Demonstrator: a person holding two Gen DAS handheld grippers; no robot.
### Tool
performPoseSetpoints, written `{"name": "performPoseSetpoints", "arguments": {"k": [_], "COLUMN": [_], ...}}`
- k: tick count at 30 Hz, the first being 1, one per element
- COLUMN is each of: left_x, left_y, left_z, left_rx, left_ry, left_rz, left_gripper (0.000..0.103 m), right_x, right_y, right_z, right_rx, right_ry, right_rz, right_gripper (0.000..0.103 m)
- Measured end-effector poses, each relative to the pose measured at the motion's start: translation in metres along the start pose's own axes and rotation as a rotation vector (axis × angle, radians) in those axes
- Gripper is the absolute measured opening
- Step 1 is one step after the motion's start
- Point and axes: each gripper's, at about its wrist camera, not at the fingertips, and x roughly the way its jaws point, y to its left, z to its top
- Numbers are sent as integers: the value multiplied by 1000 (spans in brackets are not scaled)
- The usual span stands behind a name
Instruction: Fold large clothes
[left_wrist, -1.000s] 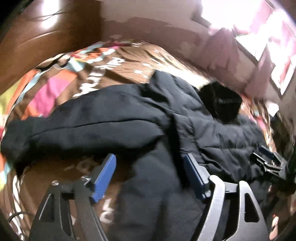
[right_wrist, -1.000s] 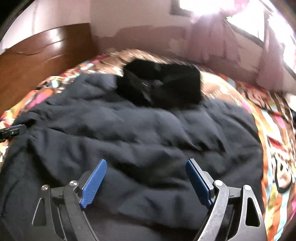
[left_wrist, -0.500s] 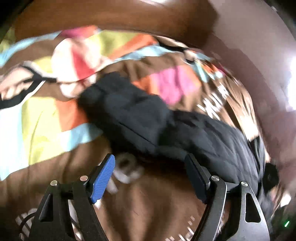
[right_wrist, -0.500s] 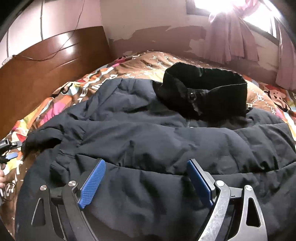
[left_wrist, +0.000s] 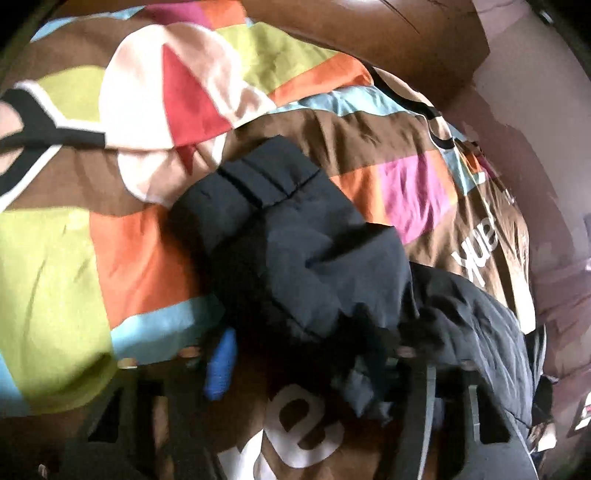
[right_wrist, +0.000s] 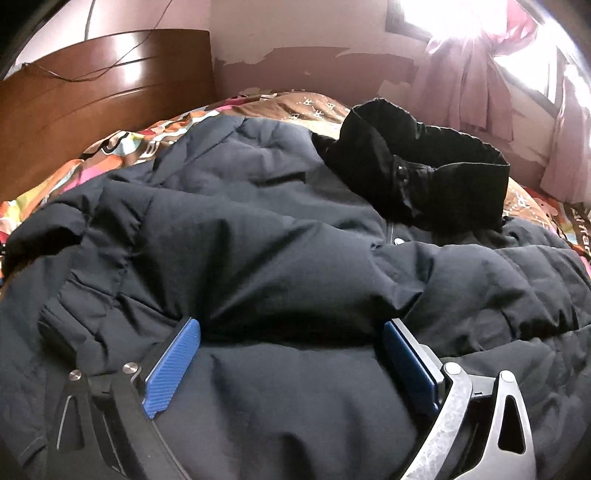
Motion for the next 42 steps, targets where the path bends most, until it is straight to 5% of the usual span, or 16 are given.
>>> {"name": "performPoseSetpoints", "arguments": {"k": [2, 4, 11, 16, 23, 30, 34, 38, 42], "left_x": [-6, -12, -81, -152, -204, -211, -200, -183, -162], "left_y": [-3, -8, -58, -113, -191, -263, -304, -328, -349], "left_z": [0, 1, -11, -35, -94, -159, -201, -241, -287], "left_rx": [39, 73, 277, 453, 689, 889, 988, 1080, 1204], "left_ry": [-39, -86, -330, -513, -598, -509, -435, -353, -308], "left_rz": [20, 14, 6, -130, -340, -521, -601, -625, -567], "left_gripper": [18, 11, 5, 5, 5, 5, 5, 5, 5], "right_x": [1, 2, 3, 1, -39, -90, -112, -121, -125], "right_y": [-1, 0, 1, 0, -13, -60, -95, -124, -149], "right_z": [-1, -2, -3, -5, 2, 9, 4, -6, -17], "right_rx": [4, 1, 1, 6, 54, 156, 210, 238, 287], "right_ry": [-1, -1, -7, -21, -102, -158, -200, -215, -213], "right_rz": [-2, -6, -7, -8, 27, 68, 19, -14, -15], "right_gripper": [100, 100, 101, 101, 101, 101, 101, 101, 101]}}
